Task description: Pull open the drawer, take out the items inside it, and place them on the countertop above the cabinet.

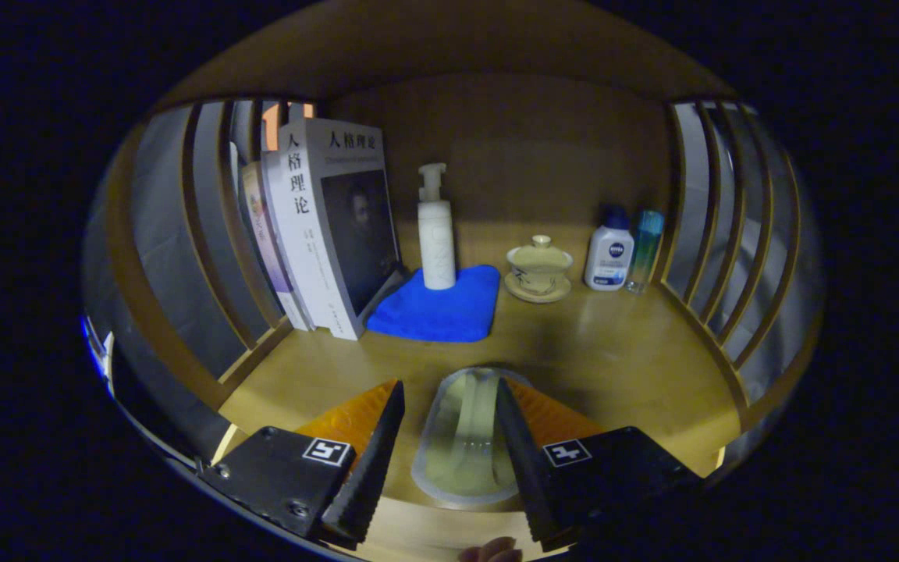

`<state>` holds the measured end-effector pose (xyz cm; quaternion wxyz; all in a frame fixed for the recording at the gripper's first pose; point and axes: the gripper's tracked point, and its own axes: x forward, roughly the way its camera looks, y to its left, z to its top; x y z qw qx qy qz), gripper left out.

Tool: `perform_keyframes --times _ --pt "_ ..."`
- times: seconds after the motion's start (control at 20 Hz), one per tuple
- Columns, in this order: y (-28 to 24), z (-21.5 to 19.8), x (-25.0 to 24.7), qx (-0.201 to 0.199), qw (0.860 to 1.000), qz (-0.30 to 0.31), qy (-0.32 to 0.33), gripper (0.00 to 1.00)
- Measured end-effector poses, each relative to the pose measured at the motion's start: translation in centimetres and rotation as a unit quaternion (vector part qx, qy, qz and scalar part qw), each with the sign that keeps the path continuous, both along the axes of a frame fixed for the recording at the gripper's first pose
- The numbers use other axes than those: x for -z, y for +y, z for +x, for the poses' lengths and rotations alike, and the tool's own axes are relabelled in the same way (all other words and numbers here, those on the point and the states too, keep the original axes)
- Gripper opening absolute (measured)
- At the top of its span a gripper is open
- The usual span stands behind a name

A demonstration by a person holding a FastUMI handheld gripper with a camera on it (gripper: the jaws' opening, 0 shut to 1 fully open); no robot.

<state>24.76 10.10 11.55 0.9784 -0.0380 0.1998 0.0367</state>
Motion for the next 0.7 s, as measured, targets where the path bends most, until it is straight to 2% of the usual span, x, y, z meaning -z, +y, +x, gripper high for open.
perform_keyframes --times 0.2,0.4,0.6,0.7 --pt "-0.3 -1.9 -1.2 0.000 0.999 -0.020 -0.037 0.76" --pt "0.1 -6.5 -1.0 -0.016 0.996 -0.031 -0.078 0.76" --pt "0.3 -11.4 -0.4 -0.029 0.992 -0.037 -0.118 0.99" --pt "0.3 -13.3 -0.3 -0.031 0.991 -0.021 -0.127 1.00"
